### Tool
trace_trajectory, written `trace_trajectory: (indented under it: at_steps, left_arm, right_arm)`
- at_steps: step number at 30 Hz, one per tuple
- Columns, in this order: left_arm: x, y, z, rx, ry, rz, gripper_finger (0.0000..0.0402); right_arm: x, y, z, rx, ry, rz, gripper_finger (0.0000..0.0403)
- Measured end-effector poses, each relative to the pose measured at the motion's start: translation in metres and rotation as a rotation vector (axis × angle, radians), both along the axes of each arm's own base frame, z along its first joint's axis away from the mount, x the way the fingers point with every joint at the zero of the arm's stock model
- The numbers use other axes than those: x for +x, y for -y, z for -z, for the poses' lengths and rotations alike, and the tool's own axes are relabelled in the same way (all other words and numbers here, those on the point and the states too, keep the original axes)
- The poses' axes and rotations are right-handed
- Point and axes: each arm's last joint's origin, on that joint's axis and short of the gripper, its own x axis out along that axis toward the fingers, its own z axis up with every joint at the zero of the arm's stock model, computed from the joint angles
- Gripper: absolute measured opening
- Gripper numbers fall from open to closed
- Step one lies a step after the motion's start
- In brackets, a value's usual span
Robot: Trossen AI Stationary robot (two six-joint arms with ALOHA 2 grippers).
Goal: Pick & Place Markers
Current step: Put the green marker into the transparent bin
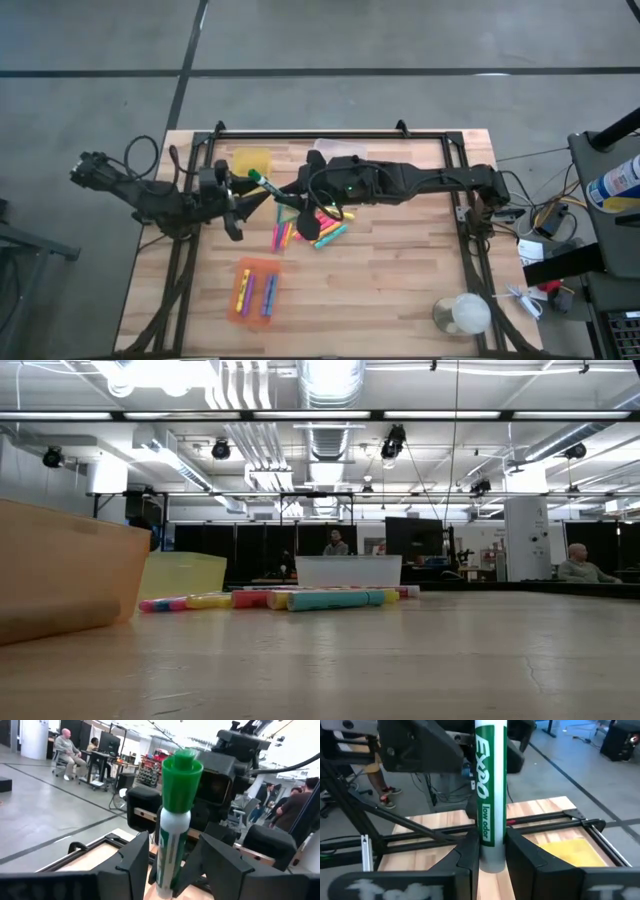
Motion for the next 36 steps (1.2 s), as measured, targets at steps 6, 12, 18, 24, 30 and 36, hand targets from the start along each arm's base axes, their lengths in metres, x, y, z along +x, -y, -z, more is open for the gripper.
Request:
trace_trajectory:
  at_steps: [6, 12, 18, 24, 30, 36]
  left_arm:
    - [-0.0019, -0.0009, -0.0022, -0.020, 0.022, 0.012, 0.0169]
    - [-0.0014, -0.0016, -0.0039, -0.017, 0.037, 0.025, 0.0169]
    - [-0.0011, -0.0016, -0.0048, -0.032, 0.051, 0.042, 0.0168]
    - [0.0004, -0.0001, -0.0067, -0.043, 0.078, 0.092, 0.0155]
    - [0.0005, -0.0001, -0.0065, -0.057, 0.081, 0.097, 0.0130]
    - [0.0005, -0.0001, -0.0064, -0.073, 0.085, 0.098, 0.0076]
  right_arm:
    - [-0.0010, -0.0101, -0.0064, 0.003, 0.041, -0.019, 0.0068]
    - [-0.0004, -0.0093, -0.0067, 0.025, 0.051, -0.017, 0.0068]
    - [-0.0002, -0.0090, -0.0071, 0.047, 0.057, -0.018, 0.0068]
    - [0.0003, -0.0062, -0.0064, 0.084, 0.057, -0.008, 0.0068]
    - [0.0004, -0.0066, -0.0065, 0.112, 0.060, -0.014, 0.0068]
    - [0.0004, -0.0069, -0.0065, 0.121, 0.060, -0.016, 0.0068]
